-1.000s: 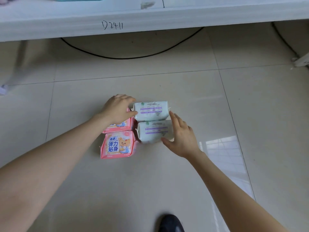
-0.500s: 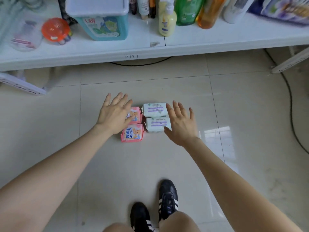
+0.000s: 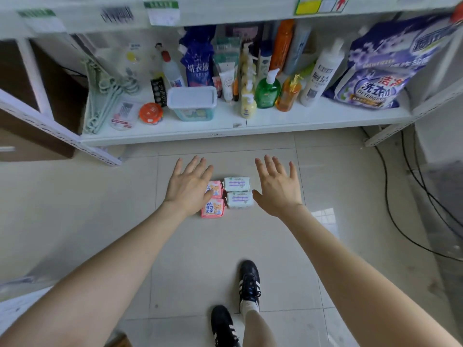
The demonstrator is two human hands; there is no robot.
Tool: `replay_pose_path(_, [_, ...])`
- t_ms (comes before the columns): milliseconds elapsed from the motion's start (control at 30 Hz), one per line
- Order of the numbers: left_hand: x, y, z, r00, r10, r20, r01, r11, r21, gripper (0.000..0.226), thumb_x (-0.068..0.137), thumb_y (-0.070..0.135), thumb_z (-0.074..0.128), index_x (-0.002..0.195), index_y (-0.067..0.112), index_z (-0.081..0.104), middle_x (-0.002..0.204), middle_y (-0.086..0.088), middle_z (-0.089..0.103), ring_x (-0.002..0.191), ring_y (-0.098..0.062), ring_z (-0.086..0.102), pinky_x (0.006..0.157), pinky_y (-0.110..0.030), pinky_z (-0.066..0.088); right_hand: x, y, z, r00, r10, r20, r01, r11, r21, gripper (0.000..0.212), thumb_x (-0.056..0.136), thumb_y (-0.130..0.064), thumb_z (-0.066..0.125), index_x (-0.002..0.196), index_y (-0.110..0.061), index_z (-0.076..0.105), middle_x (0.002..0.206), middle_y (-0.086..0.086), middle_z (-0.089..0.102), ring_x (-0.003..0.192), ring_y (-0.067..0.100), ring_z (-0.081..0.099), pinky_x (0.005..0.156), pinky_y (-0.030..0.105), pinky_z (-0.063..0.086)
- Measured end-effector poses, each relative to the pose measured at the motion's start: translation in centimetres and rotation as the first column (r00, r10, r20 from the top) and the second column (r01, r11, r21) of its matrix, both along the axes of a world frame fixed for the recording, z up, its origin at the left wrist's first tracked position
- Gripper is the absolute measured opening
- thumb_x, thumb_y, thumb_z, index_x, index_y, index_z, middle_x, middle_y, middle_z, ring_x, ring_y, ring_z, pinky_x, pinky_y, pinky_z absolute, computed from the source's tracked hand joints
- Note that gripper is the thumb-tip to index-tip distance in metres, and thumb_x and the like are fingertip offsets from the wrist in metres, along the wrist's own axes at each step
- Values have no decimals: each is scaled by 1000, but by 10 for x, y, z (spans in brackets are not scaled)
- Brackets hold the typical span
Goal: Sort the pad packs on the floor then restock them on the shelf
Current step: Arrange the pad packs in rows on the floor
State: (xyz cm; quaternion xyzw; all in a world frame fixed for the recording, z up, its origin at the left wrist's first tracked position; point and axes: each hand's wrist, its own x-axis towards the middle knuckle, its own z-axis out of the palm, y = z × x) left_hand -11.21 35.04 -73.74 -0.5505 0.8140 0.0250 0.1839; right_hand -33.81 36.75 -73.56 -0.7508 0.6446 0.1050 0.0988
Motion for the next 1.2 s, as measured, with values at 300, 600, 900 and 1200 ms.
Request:
replay_pose_path(300, [-1, 31, 181, 998, -31, -61, 18, 980, -197, 67, 96, 49, 41, 152, 19, 20, 161, -7, 17, 149, -22, 8, 118, -51, 1, 6, 29, 176, 999, -50, 15, 52, 968, -246, 78, 91, -52, 48, 152, -17, 13, 160, 8, 18, 148, 24, 14, 117, 54, 7])
replay_pose_path(600, [14, 44, 341, 991, -52, -120, -8, 893, -451, 70, 96, 53, 37, 154, 22, 14, 162, -5, 13, 150, -20, 4, 119, -52, 1, 13, 39, 337, 997, -36, 62, 61, 880, -471, 75, 91, -52, 46, 152, -18, 17, 160, 5, 20, 148, 23, 15, 117, 54, 7])
replay_pose_path(900, [34, 32, 482, 985, -69, -161, -64, 713, -699, 70, 95, 56, 37, 153, 25, 15, 162, -4, 14, 150, -20, 6, 118, -51, 0, 25, 21, 483, 1000, 26, -9, -25, 710, -703, 75, 93, -55, 41, 153, -20, 12, 161, 5, 15, 149, 23, 10, 117, 54, 4])
replay_pose_path(1200, [41, 9, 582, 982, -121, -148, -55, 562, -825, 69, 95, 57, 32, 153, 25, 14, 162, -3, 14, 150, -20, 6, 118, -50, -2, 20, 0, 571, 1000, 31, -6, -22, 566, -824, 73, 93, -55, 41, 152, -22, 14, 161, 4, 16, 149, 22, 12, 117, 52, 4])
